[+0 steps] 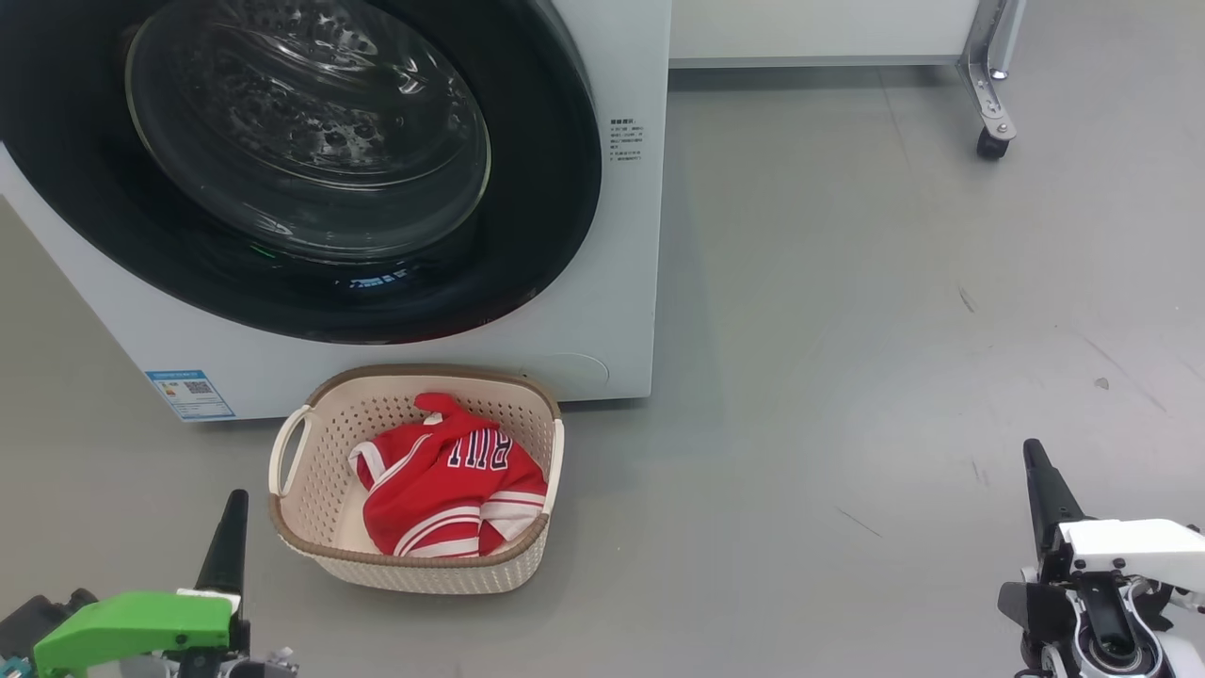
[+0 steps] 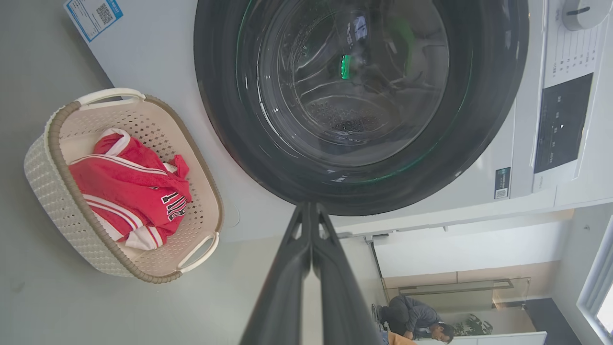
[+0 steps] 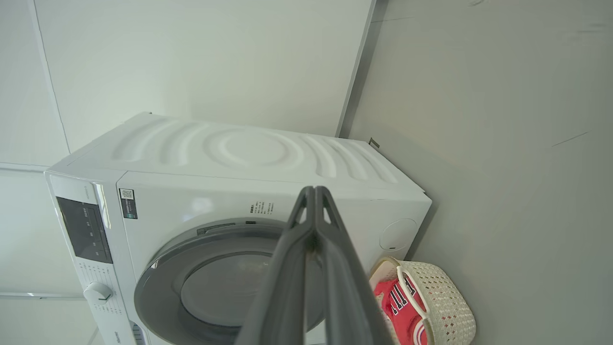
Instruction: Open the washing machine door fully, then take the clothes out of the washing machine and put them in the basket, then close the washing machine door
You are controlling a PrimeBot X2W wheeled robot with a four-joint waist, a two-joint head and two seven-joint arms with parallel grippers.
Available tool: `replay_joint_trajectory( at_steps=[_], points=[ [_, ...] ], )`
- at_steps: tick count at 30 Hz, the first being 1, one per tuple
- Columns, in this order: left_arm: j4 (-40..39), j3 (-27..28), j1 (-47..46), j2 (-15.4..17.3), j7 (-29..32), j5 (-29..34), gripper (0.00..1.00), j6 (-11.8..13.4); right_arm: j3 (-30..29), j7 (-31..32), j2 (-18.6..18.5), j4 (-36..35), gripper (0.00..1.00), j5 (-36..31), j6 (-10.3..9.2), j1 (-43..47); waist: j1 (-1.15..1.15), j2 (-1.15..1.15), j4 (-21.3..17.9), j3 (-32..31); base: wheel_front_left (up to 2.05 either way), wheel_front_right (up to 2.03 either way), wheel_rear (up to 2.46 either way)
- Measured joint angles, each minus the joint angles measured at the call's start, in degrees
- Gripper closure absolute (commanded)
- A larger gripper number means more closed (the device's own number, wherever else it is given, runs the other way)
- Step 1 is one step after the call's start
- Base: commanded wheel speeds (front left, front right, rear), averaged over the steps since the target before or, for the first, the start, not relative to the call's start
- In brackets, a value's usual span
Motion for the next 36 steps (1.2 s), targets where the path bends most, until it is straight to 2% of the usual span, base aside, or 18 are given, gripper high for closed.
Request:
replay_joint_trajectory(
  at_steps=[10, 36],
  points=[
    [1.03, 0.69, -0.98, 0.25, 1.42, -8.26, 1.0, -0.44, -0.71, 1.7, -0.18, 0.94, 1.0, 7.45, 0.18, -1.04, 0.0, 0.0, 0.12, -0.59, 0.0, 0.0, 0.0],
    [1.59, 0.9, -1.12, 0.27, 1.77, -8.32, 1.0, -0.46, -0.87, 1.7, -0.18, 1.41, 1.0, 7.64, 0.45, -1.08, 0.0, 0.0, 0.12, -0.6, 0.0, 0.0, 0.0]
  ],
)
